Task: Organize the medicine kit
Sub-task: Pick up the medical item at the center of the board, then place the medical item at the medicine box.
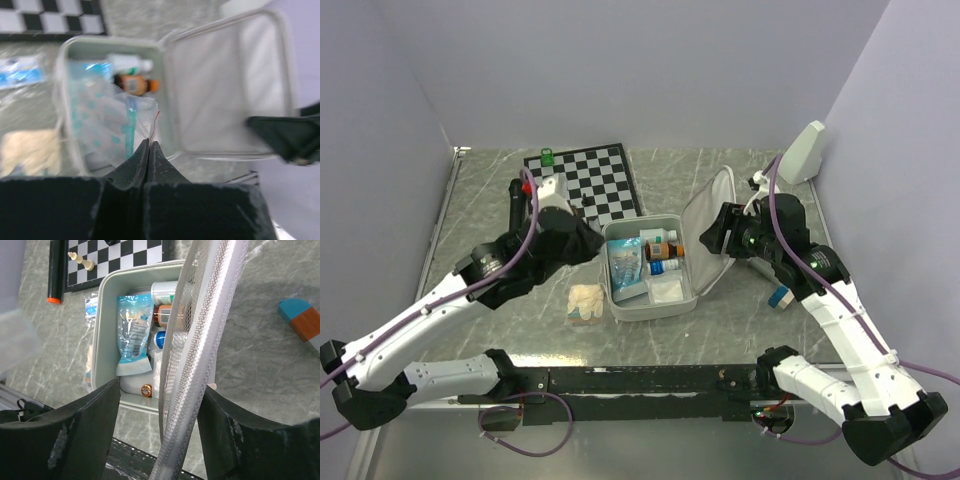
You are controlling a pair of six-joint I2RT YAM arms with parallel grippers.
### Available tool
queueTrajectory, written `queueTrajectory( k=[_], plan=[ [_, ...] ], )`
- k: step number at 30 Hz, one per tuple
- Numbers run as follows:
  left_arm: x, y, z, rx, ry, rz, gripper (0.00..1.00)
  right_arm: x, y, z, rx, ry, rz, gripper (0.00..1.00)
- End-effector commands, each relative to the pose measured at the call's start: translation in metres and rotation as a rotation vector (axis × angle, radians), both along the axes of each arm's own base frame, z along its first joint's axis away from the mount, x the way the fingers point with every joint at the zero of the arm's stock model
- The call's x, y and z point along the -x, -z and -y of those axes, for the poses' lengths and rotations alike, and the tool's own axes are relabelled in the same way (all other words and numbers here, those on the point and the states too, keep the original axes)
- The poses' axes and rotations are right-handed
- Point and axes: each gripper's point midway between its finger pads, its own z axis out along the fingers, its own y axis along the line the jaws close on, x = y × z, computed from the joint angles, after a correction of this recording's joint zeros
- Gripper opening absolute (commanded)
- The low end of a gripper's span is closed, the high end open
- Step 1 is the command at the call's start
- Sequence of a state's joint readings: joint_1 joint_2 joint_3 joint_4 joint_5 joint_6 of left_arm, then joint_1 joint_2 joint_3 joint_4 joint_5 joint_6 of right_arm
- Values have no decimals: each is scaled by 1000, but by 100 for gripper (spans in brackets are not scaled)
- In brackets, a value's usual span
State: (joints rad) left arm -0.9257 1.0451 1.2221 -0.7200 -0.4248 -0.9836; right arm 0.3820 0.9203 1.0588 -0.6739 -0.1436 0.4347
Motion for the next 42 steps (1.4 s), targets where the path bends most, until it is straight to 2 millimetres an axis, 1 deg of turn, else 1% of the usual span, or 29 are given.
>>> queueTrajectory(
  k=[1, 4, 7, 10, 13, 16, 17, 21, 23, 28, 32, 33, 35, 36, 39, 42],
  plan=[
    [-10, -53, 43, 104, 140, 123, 1, -7, -5, 4, -15, 39, 1, 70],
    [-17, -78, 68, 156, 201, 181, 1, -8, -11, 6, -48, 47, 23, 73],
    [-24, -98, 91, 188, 253, 213, 1, -5, -19, 4, -107, 28, 44, 78],
    [-32, -108, 113, 209, 293, 233, 1, -2, -24, 2, -168, 6, 53, 80],
    [-38, -119, 132, 227, 333, 250, 1, 2, -23, 3, -193, -15, 64, 80],
    [-44, -125, 152, 247, 372, 253, 1, 6, -14, 5, -195, -15, 68, 80],
    [-47, -125, 161, 255, 388, 251, 1, 8, -15, 5, -203, -18, 80, 80],
    [-49, -131, 185, 295, 451, 246, 1, 15, -11, 6, -228, -28, 117, 80],
    [-49, -138, 194, 315, 477, 244, 1, 19, -11, 6, -241, -37, 145, 79],
    [-47, -136, 221, 355, 557, 214, 1, 26, -10, 5, -249, -57, 200, 78],
    [-46, -136, 237, 391, 611, 194, 1, 27, -10, 6, -241, -65, 208, 79],
    [-46, -140, 241, 400, 626, 197, 1, 28, -10, 4, -240, -77, 208, 80],
    [-46, -140, 248, 404, 650, 185, 1, 28, -10, 4, -238, -86, 214, 82],
    [-46, -138, 252, 405, 664, 176, 1, 29, -9, 4, -238, -87, 213, 85],
    [-45, -136, 258, 414, 688, 163, 1, 28, -7, 3, -242, -91, 207, 87],
    [-45, -135, 259, 422, 691, 161, 1, 27, -8, 3, -245, -89, 212, 88]
  ],
)
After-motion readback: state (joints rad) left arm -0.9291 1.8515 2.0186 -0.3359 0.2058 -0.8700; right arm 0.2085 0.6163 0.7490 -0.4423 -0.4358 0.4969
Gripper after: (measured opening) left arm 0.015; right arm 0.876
